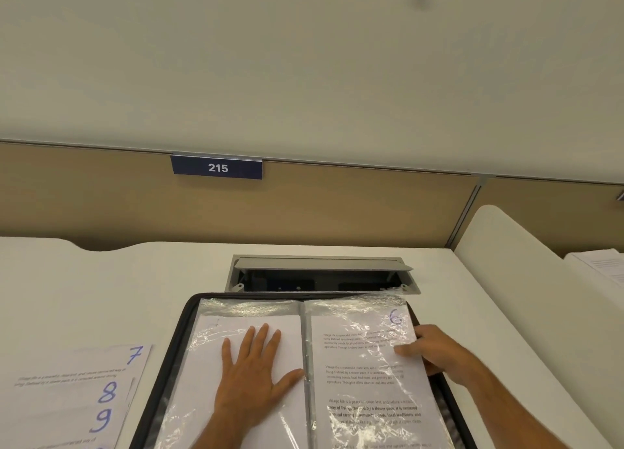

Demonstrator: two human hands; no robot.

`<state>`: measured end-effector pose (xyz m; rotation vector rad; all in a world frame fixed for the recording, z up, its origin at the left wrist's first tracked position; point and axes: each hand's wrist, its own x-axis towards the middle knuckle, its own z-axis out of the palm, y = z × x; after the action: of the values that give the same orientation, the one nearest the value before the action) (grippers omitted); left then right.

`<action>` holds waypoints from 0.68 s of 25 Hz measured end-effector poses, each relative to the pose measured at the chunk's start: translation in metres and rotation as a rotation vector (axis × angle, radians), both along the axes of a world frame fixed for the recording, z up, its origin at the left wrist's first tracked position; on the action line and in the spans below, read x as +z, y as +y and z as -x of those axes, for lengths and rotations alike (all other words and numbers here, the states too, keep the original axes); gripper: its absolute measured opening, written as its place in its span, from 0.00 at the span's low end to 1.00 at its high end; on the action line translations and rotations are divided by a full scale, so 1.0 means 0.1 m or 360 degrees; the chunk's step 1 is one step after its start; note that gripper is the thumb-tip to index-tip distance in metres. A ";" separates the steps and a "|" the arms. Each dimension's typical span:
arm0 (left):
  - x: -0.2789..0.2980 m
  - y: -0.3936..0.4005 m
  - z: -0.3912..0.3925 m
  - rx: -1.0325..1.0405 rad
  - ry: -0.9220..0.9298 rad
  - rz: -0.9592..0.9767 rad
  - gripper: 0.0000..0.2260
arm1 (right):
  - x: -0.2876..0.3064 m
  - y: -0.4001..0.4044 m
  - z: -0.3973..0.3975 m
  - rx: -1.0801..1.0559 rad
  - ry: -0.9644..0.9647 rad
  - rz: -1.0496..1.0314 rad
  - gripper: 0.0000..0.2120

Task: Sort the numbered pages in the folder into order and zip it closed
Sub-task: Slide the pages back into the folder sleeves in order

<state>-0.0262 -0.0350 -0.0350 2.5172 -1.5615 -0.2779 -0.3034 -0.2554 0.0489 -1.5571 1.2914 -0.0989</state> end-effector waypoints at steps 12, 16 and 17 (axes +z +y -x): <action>1.02 -0.10 0.50 0.0093 0.0697 0.0313 0.32 | 0.86 0.83 -0.15 -0.0028 -0.0340 0.0069 0.08; 1.42 -0.19 0.74 0.0160 0.1406 0.0679 0.32 | 1.09 1.05 -0.60 -0.0103 -0.0376 0.0172 0.12; 1.49 -0.18 0.77 0.0208 0.1543 0.0706 0.33 | 1.12 1.11 -0.71 -0.0126 -0.0376 0.0201 0.12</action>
<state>-0.1029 -0.0531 0.1139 1.6865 -0.9162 -0.8565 -0.2321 -0.1442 0.1609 -1.5485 1.1771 -0.4102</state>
